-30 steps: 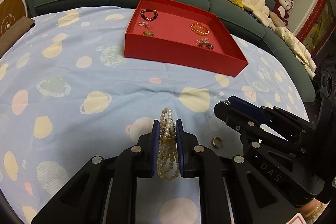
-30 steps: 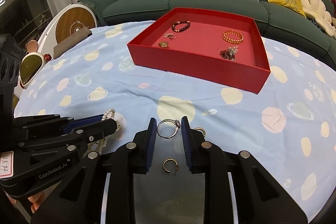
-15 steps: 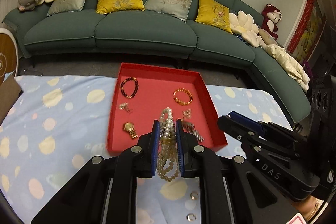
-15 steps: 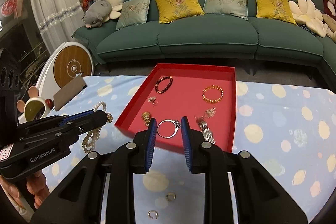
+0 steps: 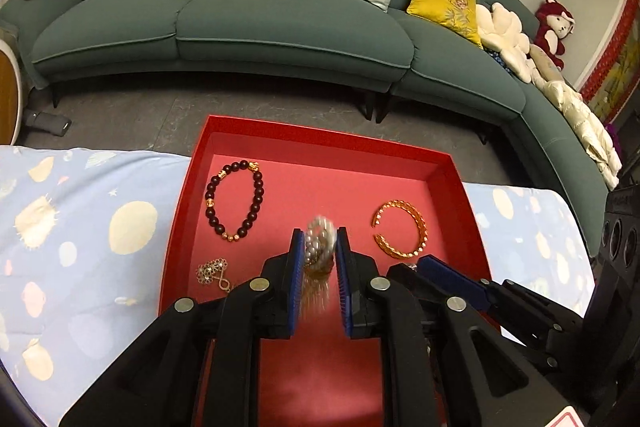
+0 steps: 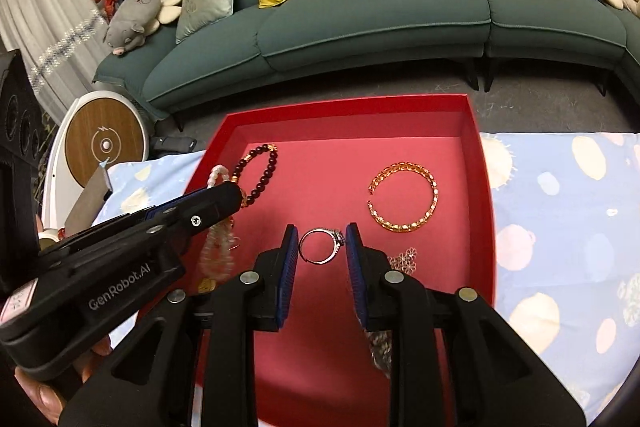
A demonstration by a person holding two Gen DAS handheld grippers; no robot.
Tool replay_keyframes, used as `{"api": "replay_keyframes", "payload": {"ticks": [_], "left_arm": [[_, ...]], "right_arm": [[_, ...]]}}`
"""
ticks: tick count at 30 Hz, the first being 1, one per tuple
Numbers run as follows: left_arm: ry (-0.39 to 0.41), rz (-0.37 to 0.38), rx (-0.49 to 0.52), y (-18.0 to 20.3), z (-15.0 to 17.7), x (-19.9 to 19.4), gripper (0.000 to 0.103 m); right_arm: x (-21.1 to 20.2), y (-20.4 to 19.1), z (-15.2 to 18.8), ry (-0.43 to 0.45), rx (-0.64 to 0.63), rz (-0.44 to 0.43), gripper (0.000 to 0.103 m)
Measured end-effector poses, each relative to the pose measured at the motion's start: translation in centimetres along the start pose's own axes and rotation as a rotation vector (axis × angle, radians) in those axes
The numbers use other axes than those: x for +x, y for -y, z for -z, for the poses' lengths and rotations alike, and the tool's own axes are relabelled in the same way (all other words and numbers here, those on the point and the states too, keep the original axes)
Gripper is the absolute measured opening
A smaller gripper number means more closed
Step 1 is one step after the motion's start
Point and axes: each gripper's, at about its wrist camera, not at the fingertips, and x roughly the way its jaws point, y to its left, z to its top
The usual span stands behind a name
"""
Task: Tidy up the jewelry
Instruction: 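Carry the pearl strand and ring into the red box and open both tools, then move both tools back to the two gold hoop earrings on the sheet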
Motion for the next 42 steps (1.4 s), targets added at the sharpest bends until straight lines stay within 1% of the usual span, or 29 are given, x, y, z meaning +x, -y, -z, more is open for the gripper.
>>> {"api": "replay_keyframes", "payload": {"ticks": [1, 3, 6, 7, 9, 12, 14, 15, 18, 20, 22, 24, 26, 30, 34, 39, 42], "left_arm": [[0.01, 0.003, -0.014, -0.2, 0.0, -0.1, 0.015], [0.026, 0.008, -0.044, -0.8, 0.1, -1.0, 0.016], [0.069, 0.032, -0.064, -1.4, 0.9, -4.3, 0.018], [0.078, 0.025, -0.063, -1.5, 1.4, -5.5, 0.023], [0.089, 0.018, -0.057, -1.4, 2.6, -8.4, 0.031], [0.079, 0.033, -0.069, -1.8, 4.9, -12.2, 0.035], [0.063, 0.036, -0.076, -2.0, 7.0, -14.3, 0.036], [0.046, 0.031, -0.072, -2.0, 8.1, -15.1, 0.036], [0.027, 0.0, -0.062, -1.6, 11.4, -17.1, 0.036], [0.025, -0.025, -0.045, -1.1, 14.1, -17.9, 0.036], [0.022, -0.043, -0.034, -0.8, 16.6, -18.1, 0.036], [0.01, -0.062, -0.033, -0.5, 18.8, -17.9, 0.036], [-0.015, -0.067, -0.02, -0.3, 20.6, -17.4, 0.036], [-0.06, -0.09, 0.039, 0.1, 22.9, -15.8, 0.036], [-0.071, -0.094, 0.061, 0.1, 23.7, -15.0, 0.036], [-0.096, -0.079, 0.044, -0.8, 23.9, -14.6, 0.036], [-0.101, -0.069, 0.041, -0.9, 23.9, -14.7, 0.036]], "right_arm": [[0.2, 0.1, 0.0, 0.001, 0.002, -0.003, 0.028], [-0.1, 0.2, 0.0, 0.028, 0.004, 0.005, 0.029], [-3.0, 0.5, 0.4, 0.099, 0.006, -0.006, 0.031], [-4.3, 0.5, 0.6, 0.118, -0.001, -0.014, 0.031], [-7.6, 0.4, 1.7, 0.153, -0.029, -0.015, 0.032], [-12.8, -0.1, 4.2, 0.177, -0.081, -0.007, 0.036], [-15.8, -0.4, 6.2, 0.182, -0.11, 0.0, 0.04], [-17.1, -0.5, 7.3, 0.18, -0.117, 0.001, 0.041], [-19.9, -0.7, 11.2, 0.165, -0.113, -0.029, 0.041], [-20.5, -1.1, 13.8, 0.141, -0.126, -0.022, 0.041], [-20.2, -1.6, 16.3, 0.111, -0.155, 0.001, 0.041], [-19.0, -2.2, 18.5, 0.073, -0.186, 0.033, 0.041], [-17.7, -2.6, 19.7, 0.041, -0.195, 0.032, 0.04], [-14.9, -3.5, 20.3, 0.017, -0.239, 0.064, 0.04], [-12.7, -3.9, 19.9, 0.024, -0.253, 0.067, 0.04], [-9.6, -4.3, 19.7, -0.025, -0.274, 0.084, 0.04], [-8.4, -4.4, 19.6, -0.042, -0.276, 0.09, 0.04]]}}
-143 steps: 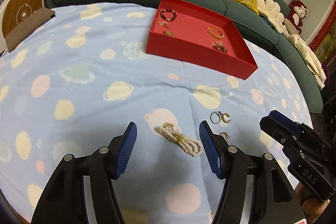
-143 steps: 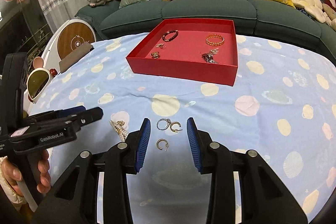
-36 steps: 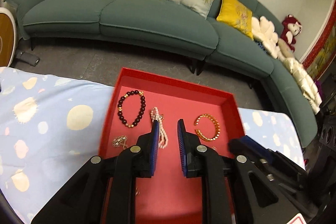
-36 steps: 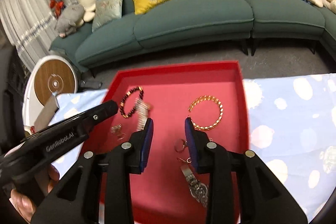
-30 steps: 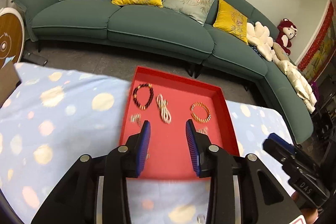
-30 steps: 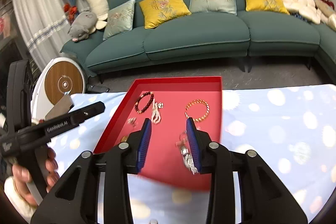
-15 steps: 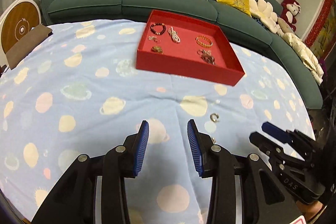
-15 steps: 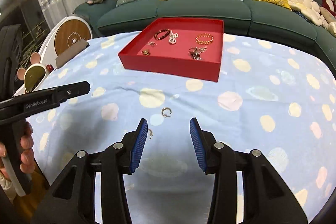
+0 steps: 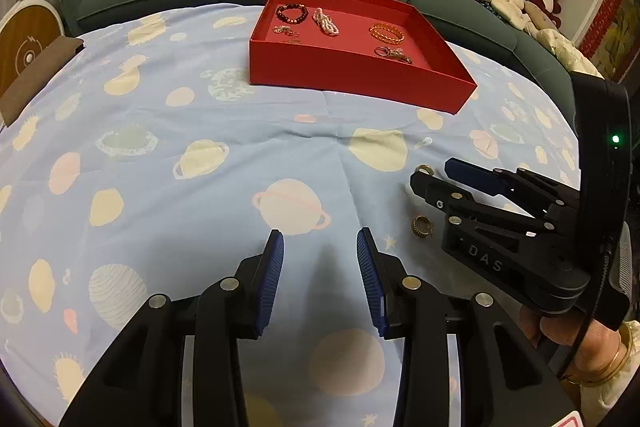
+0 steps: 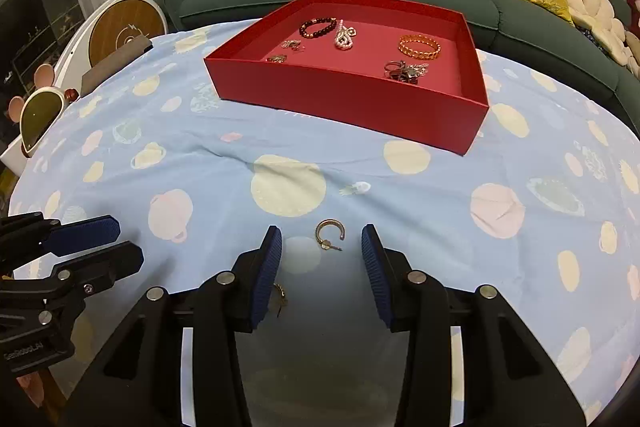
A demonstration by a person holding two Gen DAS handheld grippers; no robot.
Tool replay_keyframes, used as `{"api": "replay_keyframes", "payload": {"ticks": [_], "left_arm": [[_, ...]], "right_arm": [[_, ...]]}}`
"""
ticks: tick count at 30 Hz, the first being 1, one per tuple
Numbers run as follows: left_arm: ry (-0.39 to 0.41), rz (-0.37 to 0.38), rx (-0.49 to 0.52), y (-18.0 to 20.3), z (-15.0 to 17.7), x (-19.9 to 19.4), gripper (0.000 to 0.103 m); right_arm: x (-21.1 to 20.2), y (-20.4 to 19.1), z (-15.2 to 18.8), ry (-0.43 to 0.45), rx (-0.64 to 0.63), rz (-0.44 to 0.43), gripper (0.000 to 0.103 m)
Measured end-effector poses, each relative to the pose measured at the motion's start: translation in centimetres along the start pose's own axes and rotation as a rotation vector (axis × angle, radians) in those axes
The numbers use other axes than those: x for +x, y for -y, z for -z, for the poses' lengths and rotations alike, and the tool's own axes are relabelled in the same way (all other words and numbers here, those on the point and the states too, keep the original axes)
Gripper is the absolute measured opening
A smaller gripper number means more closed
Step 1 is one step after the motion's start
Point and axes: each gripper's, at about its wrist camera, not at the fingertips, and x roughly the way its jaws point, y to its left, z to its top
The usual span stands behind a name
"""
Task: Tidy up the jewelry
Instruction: 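Move both tools back to the two gold hoop earrings on the sheet, then grasp one gold hoop earring with the left tool while the right tool grasps the other, then carry both hoop earrings over the red box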
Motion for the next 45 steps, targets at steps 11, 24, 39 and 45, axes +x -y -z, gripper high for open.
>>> {"api": "replay_keyframes", "payload": {"ticks": [11, 24, 39, 45], "left_arm": [[-0.006, 0.058, 0.007, 1.1, -0.3, 0.3, 0.036], [-0.03, 0.126, 0.064, 5.8, -0.2, 3.5, 0.036], [-0.002, 0.034, 0.156, 7.8, -0.1, 5.3, 0.015], [-0.003, 0.037, 0.161, 7.7, 0.0, 5.0, 0.015]], "right_arm": [[0.5, -0.1, 0.2, -0.021, -0.018, 0.033, 0.016], [-4.3, 4.9, -0.1, 0.062, 0.1, 0.024, 0.016], [-4.6, 5.7, 0.9, 0.049, 0.108, 0.019, 0.016], [-4.8, 5.5, 0.7, 0.057, 0.111, 0.014, 0.016]]}}
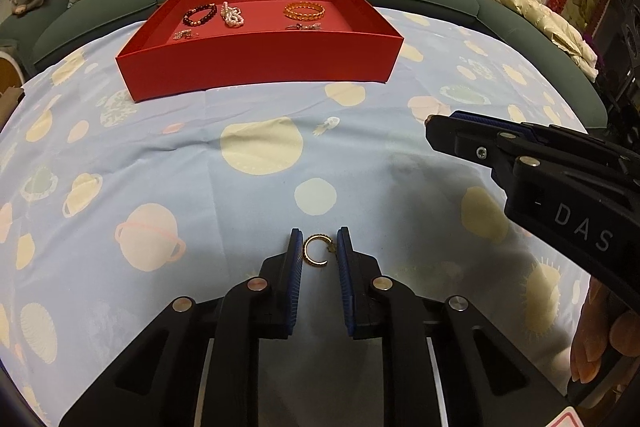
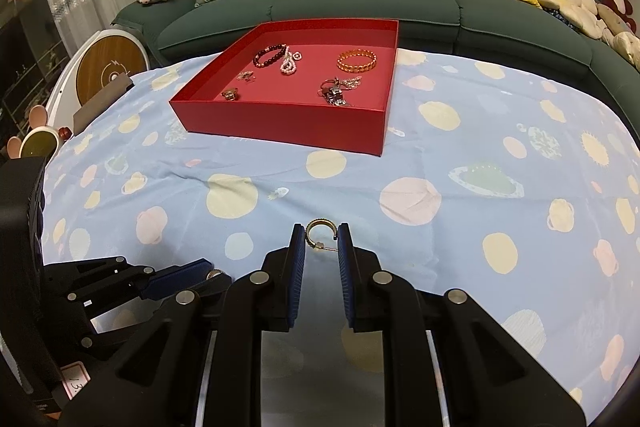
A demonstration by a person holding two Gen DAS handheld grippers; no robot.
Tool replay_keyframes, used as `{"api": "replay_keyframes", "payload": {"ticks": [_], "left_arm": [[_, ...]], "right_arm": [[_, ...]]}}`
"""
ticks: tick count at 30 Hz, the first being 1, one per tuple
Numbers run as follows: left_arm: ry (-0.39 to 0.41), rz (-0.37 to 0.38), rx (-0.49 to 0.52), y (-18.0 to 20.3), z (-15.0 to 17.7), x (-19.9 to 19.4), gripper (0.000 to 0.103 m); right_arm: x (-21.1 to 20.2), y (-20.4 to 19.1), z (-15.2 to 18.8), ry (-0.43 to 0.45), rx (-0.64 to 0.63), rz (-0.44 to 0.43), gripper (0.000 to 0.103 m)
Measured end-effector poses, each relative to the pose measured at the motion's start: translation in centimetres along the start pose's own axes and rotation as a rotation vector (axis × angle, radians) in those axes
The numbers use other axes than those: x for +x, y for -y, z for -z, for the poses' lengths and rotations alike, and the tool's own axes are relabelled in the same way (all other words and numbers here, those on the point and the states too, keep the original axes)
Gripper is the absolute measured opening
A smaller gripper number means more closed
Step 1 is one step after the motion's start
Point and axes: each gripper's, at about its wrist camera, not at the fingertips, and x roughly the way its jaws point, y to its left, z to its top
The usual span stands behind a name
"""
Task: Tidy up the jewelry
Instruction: 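Carry both hoop earrings over the red box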
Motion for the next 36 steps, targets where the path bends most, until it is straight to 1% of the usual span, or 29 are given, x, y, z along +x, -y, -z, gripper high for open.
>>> {"api": "replay_keyframes", "payload": {"ticks": [8, 14, 19, 21, 23, 24, 27, 30, 33, 36], "left_arm": [[0.029, -0.007, -0.032, -1.1, -0.9, -1.8, 0.015], [0.072, -0.039, -0.068, -2.9, -2.6, -3.4, 0.015], [0.131, -0.063, -0.102, -4.9, -6.0, -5.4, 0.015], [0.152, -0.07, -0.115, -5.9, -8.0, -6.1, 0.015], [0.172, -0.063, -0.139, -6.9, -10.1, -6.3, 0.015], [0.185, -0.073, -0.138, -7.3, -11.1, -6.4, 0.015], [0.224, -0.125, -0.113, -7.8, -14.0, -5.5, 0.015], [0.22, -0.14, -0.11, -8.4, -16.0, -3.5, 0.015], [0.199, -0.166, -0.102, -8.9, -17.4, -1.2, 0.015], [0.191, -0.174, -0.105, -9.3, -17.8, 0.5, 0.015]], "right_arm": [[-0.8, -1.2, -1.2, 0.033, -0.002, -0.024, 0.016], [-1.5, -1.8, -2.4, 0.063, 0.004, -0.04, 0.016], [-1.6, -2.2, -3.7, 0.075, 0.012, -0.058, 0.016], [-1.4, -2.1, -4.9, 0.077, 0.023, -0.068, 0.016], [-1.3, -2.0, -6.5, 0.092, 0.019, -0.056, 0.016], [-1.2, -2.0, -7.4, 0.105, 0.016, -0.046, 0.016], [-0.4, -1.6, -10.1, 0.134, 0.033, -0.049, 0.016], [1.6, -1.4, -12.4, 0.141, 0.034, -0.035, 0.016], [4.0, -1.3, -13.8, 0.124, 0.03, -0.029, 0.016], [5.9, -1.5, -14.3, 0.106, 0.021, -0.032, 0.016]]}}
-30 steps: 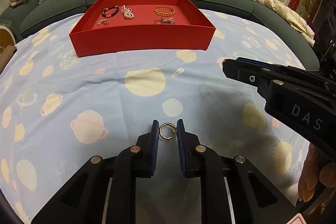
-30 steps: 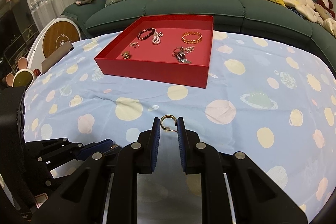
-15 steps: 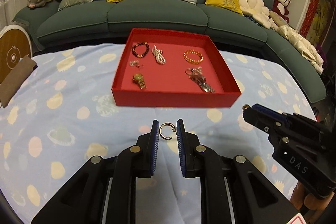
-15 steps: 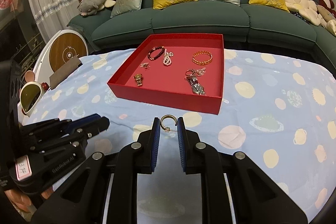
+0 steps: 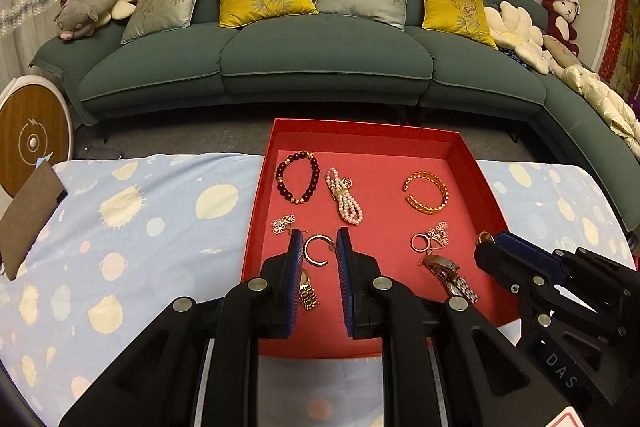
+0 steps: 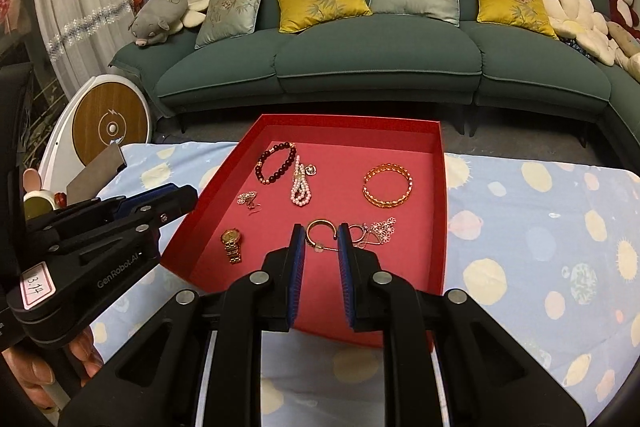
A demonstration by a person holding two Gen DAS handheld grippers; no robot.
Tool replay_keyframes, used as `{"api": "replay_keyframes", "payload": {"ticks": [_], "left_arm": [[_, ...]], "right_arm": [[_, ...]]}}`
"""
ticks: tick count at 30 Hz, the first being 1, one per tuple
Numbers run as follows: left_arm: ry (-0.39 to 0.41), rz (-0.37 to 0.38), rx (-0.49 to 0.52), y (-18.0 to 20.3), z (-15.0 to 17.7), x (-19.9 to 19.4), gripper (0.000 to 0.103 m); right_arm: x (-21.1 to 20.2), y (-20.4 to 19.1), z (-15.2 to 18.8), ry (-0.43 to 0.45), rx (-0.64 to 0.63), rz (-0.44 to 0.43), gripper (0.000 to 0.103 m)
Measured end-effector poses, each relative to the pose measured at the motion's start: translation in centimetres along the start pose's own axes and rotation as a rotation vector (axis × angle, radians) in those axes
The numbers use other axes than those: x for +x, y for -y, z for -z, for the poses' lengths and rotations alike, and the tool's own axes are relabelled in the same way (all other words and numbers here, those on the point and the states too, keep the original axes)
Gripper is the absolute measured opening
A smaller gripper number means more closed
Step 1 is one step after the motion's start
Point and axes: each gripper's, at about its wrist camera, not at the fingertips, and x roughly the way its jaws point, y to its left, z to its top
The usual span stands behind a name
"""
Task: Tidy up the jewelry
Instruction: 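Lower both hoop earrings into the red box and open both tools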
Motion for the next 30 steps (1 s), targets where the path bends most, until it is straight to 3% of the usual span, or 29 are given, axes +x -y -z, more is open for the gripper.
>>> {"api": "replay_keyframes", "payload": {"ticks": [10, 30], "left_arm": [[-0.029, -0.013, 0.024, 0.3, 0.5, 3.5, 0.015], [-0.047, -0.013, 0.024, 0.2, 1.1, 5.2, 0.015]], "right_arm": [[4.0, 0.1, 0.7, -0.041, -0.018, -0.012, 0.016], [5.4, 0.8, 0.6, -0.048, -0.005, -0.021, 0.016]]}}
